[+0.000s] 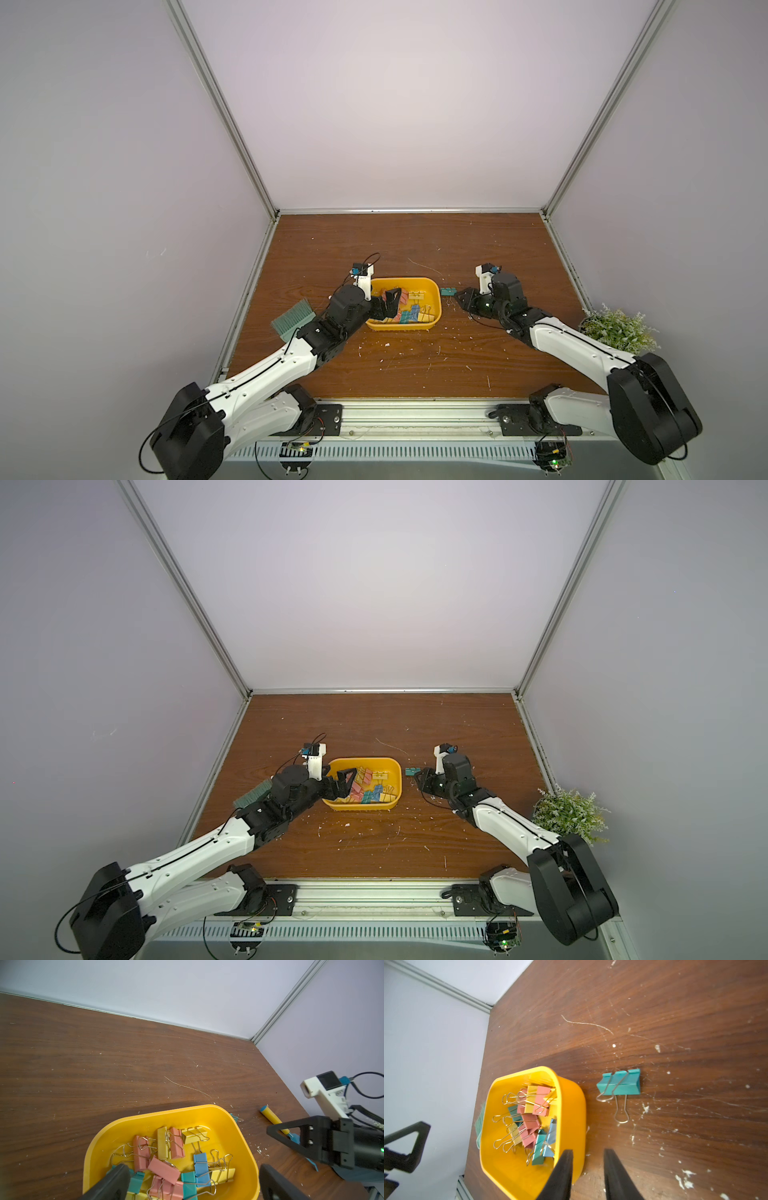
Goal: Take out the binder clips from the storage box
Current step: Place the binder clip at the center of the board, then pick up the binder clip from the storage box.
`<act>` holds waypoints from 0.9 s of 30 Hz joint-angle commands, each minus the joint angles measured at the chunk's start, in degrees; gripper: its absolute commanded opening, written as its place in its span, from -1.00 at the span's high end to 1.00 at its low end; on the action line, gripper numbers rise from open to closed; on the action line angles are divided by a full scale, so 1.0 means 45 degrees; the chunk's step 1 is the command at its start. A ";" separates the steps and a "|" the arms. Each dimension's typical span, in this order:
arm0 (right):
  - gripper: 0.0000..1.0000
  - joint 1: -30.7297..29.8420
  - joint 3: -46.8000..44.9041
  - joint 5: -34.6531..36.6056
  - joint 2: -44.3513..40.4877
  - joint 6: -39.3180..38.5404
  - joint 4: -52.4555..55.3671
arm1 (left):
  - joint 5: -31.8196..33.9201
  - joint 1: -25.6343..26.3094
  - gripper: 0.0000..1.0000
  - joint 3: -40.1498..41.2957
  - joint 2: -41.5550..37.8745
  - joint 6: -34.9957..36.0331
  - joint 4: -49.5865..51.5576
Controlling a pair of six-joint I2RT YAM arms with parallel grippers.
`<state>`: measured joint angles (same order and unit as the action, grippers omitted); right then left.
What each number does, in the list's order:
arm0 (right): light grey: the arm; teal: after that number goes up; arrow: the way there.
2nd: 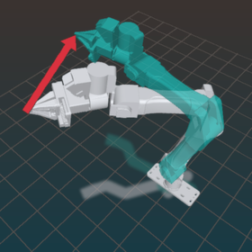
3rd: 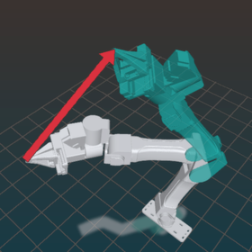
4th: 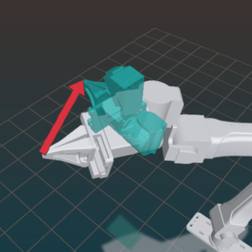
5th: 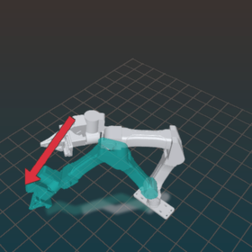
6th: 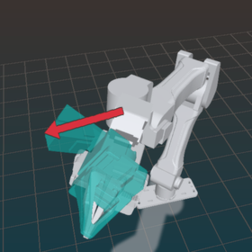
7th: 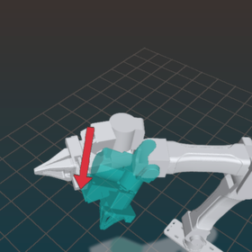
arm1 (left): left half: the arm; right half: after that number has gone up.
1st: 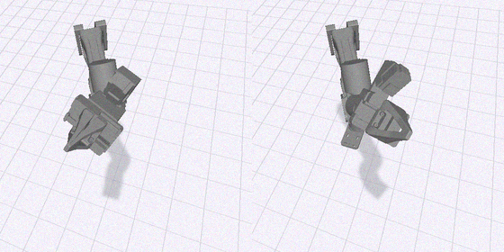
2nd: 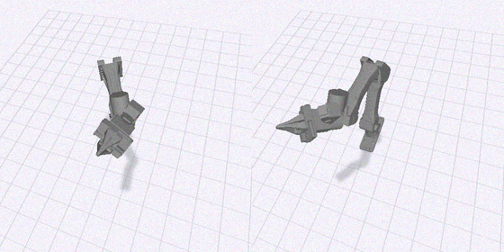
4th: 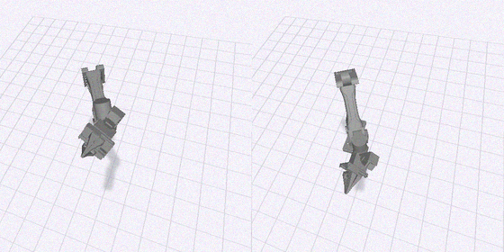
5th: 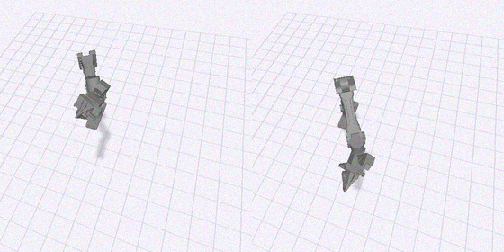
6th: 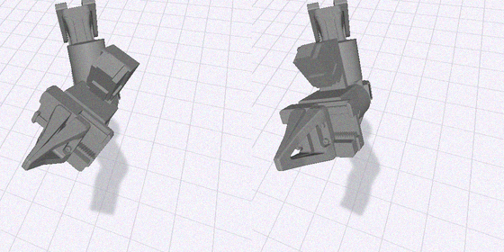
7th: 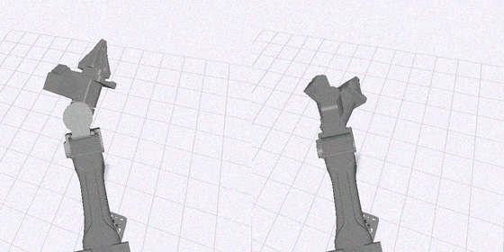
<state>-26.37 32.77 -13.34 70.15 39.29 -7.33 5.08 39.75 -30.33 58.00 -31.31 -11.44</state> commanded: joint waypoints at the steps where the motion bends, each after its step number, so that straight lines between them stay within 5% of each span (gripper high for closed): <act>1: 0.39 -0.1065 0.1190 0.0430 0.0067 -0.1964 0.1078 | 0.0375 -0.0122 -1.00 0.0485 -0.0374 0.0132 -0.0525; 8: 0.34 -0.2829 0.3582 0.1673 0.2258 -0.1615 0.2392 | -0.1098 -0.1072 -0.99 0.1641 -0.1187 -0.0426 -0.1943; 27: 0.12 -0.3015 0.5829 0.1692 0.6307 0.0945 0.1485 | -0.1832 -0.1105 -0.99 0.1111 -0.1175 0.0249 -0.0564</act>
<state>-39.79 56.99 -6.28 97.80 41.98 0.21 -1.98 35.22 -23.88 52.38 -31.48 -15.57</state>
